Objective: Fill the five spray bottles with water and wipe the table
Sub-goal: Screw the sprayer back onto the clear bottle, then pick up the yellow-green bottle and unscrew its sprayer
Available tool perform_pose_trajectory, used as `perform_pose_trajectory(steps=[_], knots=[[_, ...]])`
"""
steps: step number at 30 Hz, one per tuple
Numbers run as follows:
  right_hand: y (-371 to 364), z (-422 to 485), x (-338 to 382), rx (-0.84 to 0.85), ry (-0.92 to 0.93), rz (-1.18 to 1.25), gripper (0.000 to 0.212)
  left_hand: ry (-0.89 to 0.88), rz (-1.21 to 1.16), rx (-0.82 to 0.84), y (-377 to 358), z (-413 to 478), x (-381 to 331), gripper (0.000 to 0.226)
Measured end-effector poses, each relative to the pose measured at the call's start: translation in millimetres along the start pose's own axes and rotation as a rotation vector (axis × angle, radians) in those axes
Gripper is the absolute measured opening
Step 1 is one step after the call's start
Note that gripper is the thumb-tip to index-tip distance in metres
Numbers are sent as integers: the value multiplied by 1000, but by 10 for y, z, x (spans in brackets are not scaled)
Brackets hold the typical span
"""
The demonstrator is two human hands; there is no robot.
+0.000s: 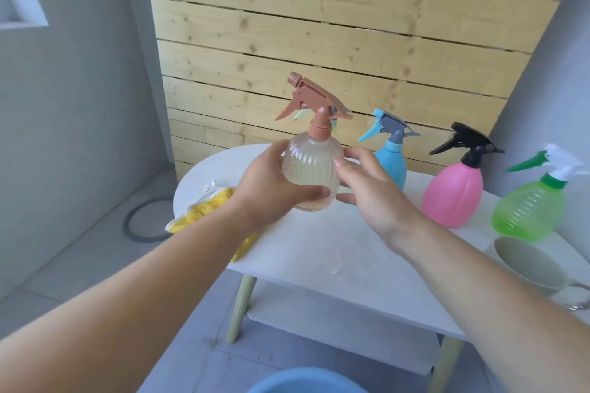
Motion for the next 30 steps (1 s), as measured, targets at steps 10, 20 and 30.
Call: perform_pose_trajectory(steps=[10, 20, 30], knots=[[-1188, 775, -48, 201, -55, -20, 48, 184, -21, -35, 647, 920, 776, 87], [-1367, 1081, -352, 166, -142, -20, 51, 196, -2, -1, 431, 1291, 1200, 85], [-1359, 1007, -357, 181, -153, 71, 37, 188, 38, -53, 387, 1295, 1346, 93]])
Point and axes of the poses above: each hand's wrist, its own z-axis towards the middle knuckle, its own y-axis out of the back of the hand, x = y × z, the point moved 8 cm from there along z, towards the middle knuckle, and after that the axes turned 8 degrees about -x, right-handed, at the moved point
